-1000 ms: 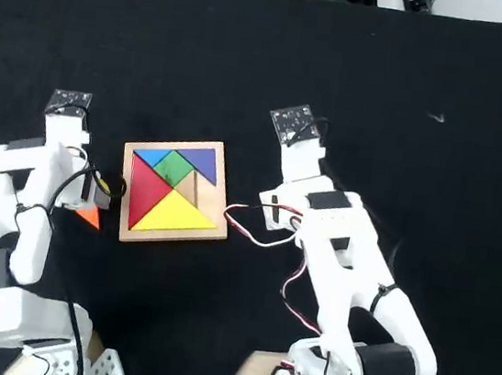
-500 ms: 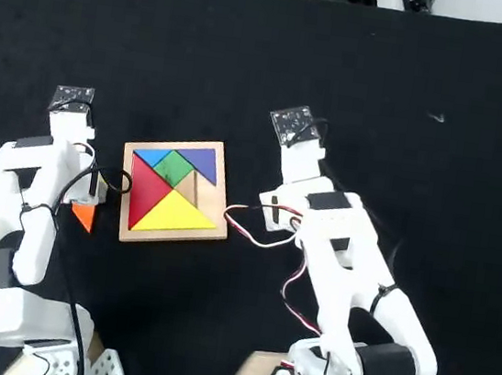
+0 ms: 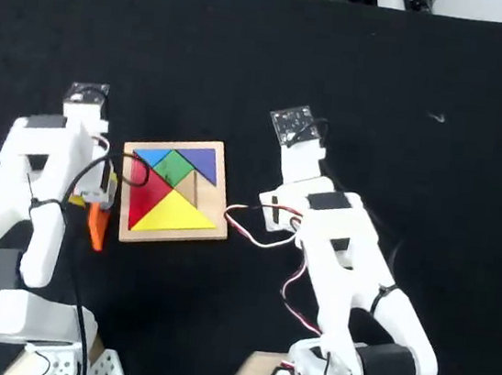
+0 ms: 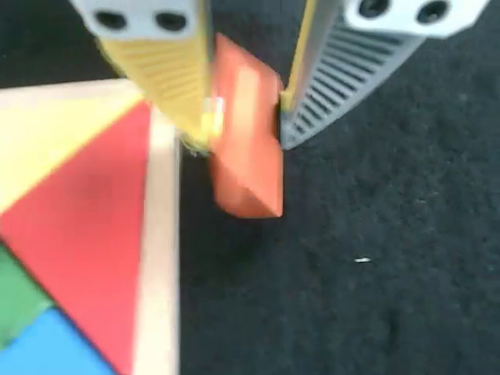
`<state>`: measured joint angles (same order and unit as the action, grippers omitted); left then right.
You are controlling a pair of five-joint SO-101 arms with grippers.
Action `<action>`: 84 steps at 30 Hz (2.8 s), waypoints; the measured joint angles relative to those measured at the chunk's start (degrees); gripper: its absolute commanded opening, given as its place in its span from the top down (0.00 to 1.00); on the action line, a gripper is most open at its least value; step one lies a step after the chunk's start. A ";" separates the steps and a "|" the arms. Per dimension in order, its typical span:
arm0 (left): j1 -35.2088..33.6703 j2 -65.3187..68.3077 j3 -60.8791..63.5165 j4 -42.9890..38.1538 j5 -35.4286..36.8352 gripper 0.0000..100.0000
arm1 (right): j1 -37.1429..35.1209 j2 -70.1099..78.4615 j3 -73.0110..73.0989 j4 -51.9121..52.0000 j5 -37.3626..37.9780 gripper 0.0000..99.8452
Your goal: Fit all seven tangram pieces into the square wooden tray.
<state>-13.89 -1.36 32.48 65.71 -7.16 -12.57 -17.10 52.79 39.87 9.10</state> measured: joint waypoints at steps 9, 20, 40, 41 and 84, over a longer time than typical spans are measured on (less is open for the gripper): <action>3.16 0.00 -16.18 18.99 0.18 0.90 | 0.00 0.00 0.00 0.00 0.00 0.99; -1.76 -0.44 -9.67 20.92 -15.38 0.78 | 0.00 0.00 0.00 0.00 0.00 0.99; -5.98 -26.20 17.41 2.29 -10.46 0.69 | 0.00 0.00 0.00 0.00 0.00 0.99; -6.15 -24.62 17.14 2.29 -6.24 0.69 | 0.00 0.00 0.00 0.00 0.00 0.99; -3.69 -2.64 13.10 -8.35 9.76 0.86 | 0.00 -0.09 0.62 0.00 2.73 0.99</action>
<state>-17.58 -4.00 45.58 57.36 2.59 -12.57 -17.19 53.41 39.87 11.82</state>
